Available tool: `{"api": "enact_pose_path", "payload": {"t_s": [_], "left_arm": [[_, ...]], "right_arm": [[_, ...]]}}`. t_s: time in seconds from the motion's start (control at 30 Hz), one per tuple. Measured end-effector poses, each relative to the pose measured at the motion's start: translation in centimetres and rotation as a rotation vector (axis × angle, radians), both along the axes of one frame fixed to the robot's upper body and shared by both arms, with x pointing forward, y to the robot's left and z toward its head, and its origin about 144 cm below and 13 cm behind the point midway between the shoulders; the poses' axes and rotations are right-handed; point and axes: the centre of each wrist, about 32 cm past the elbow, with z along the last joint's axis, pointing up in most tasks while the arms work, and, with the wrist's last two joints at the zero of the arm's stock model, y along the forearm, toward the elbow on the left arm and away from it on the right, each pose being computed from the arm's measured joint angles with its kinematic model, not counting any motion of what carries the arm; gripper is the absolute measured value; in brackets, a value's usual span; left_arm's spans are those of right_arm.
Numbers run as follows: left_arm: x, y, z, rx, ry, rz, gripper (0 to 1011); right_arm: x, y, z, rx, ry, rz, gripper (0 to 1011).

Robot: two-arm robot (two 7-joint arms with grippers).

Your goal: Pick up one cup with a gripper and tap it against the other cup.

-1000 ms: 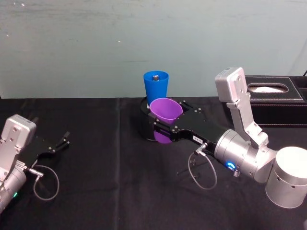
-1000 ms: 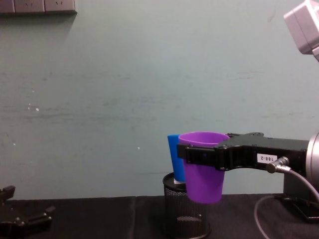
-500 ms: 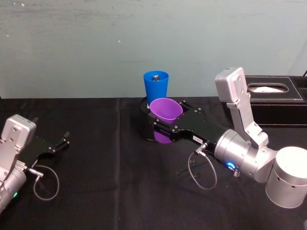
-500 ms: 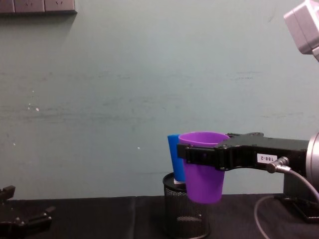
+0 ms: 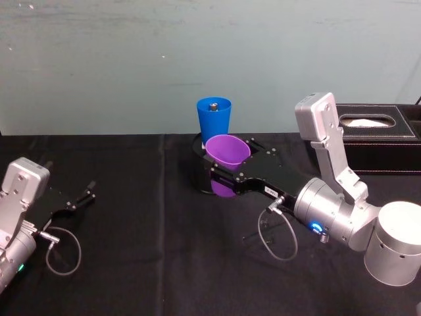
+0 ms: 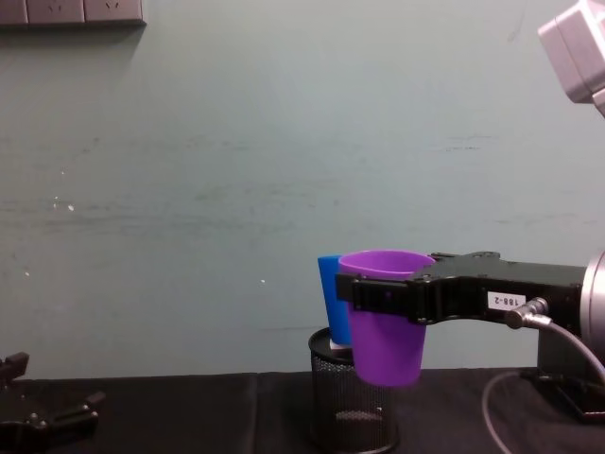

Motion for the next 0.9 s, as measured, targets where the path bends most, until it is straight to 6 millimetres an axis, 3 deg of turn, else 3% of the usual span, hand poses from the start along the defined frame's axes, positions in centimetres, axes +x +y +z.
{"api": "enact_pose_path", "payload": {"t_s": [0.9], "left_arm": [[0.0,0.0,0.0,0.0,0.0,0.0,1000]], "right_arm": [[0.0,0.0,0.0,0.0,0.0,0.0,737]]}}
